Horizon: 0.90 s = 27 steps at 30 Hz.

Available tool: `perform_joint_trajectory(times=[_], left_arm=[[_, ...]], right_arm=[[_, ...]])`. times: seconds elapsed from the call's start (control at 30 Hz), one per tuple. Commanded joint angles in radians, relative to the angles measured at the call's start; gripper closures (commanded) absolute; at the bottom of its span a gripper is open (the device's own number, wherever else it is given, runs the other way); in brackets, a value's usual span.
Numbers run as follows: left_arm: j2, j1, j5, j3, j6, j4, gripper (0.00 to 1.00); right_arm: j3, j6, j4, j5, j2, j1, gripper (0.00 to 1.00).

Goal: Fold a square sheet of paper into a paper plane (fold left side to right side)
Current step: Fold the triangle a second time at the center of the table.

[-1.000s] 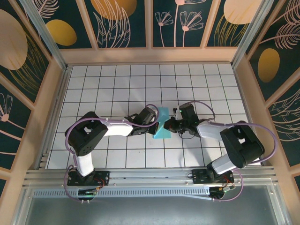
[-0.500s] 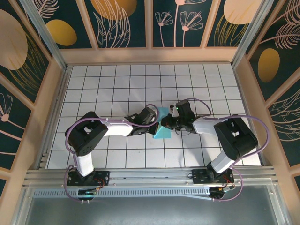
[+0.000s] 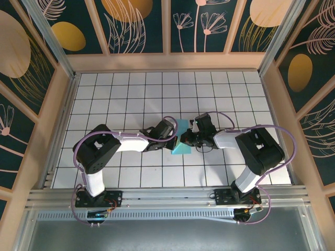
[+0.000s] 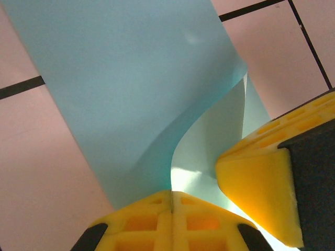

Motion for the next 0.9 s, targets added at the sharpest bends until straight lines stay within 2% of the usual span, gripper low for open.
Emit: perform_joint_trajectory(times=[0.0,0.1,0.17,0.6,0.77,0.87], left_arm=[[0.04,0.009,-0.007,0.002,0.019,-0.044,1.0],[0.039,0.009,-0.005,-0.003,0.017,-0.041,1.0],[0.035,0.009,-0.006,-0.004,0.014,-0.041,0.97],[-0.132,0.021,-0.108,0.015,0.002,-0.132,0.64],[-0.219,0.041,-0.035,-0.02,-0.036,-0.123,0.63],[-0.25,0.041,0.037,-0.051,-0.059,-0.105,0.7]], right_arm=[[0.021,-0.016,-0.035,0.039,0.016,0.008,1.0],[0.016,-0.014,-0.033,0.041,0.018,0.008,1.0],[0.015,-0.012,-0.039,0.043,0.023,0.008,1.0],[0.005,-0.018,-0.075,0.073,0.035,0.008,1.0],[0.003,-0.019,-0.067,0.069,0.035,0.008,1.0],[0.005,-0.022,-0.07,0.07,0.034,0.008,1.0]])
